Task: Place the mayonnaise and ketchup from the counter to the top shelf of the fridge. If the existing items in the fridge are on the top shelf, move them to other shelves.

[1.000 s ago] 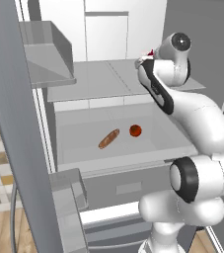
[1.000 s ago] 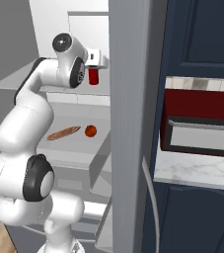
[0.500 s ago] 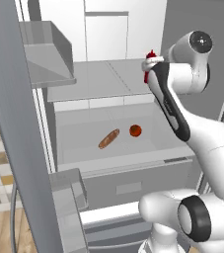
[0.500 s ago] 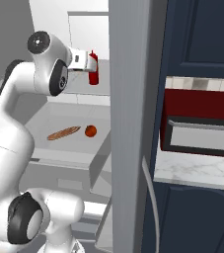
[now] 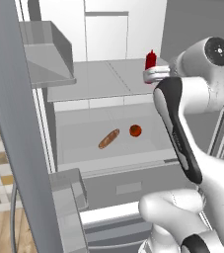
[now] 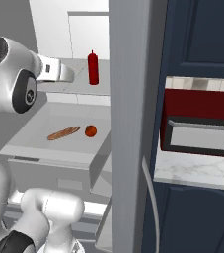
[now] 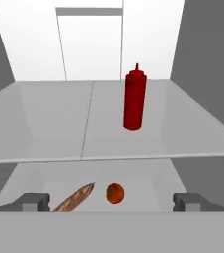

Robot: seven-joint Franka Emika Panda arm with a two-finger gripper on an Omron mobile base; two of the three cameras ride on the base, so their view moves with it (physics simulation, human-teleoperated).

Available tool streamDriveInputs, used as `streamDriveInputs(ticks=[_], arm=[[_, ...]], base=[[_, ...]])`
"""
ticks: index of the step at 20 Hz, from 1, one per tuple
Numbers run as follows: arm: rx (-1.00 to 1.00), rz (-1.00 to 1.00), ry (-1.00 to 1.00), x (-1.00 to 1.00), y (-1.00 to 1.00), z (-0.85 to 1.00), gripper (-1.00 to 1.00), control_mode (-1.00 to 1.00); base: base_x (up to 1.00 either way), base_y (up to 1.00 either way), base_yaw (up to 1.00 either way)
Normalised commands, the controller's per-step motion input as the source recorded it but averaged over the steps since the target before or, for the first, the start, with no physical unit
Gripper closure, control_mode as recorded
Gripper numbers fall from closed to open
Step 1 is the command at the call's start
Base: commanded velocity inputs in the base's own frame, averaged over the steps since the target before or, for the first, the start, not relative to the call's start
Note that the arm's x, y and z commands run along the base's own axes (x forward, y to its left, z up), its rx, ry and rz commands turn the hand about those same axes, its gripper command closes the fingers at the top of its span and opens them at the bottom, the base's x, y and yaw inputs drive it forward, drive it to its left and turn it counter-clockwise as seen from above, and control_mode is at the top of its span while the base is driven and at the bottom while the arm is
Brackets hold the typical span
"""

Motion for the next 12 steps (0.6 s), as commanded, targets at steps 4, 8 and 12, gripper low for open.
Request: streamDriveInputs(ticks=[4,8,12], arm=[[0.0,0.0,0.0,-1.0,0.32,-0.05,-1.0,-1.0],[0.0,0.0,0.0,-1.0,0.27,-0.3,-1.0,-1.0],[0.0,0.0,0.04,-0.99,0.09,-0.28,-1.0,-1.0]], base=[[0.0,0.0,0.0],[0.0,0.0,0.0],[0.0,0.0,0.0]])
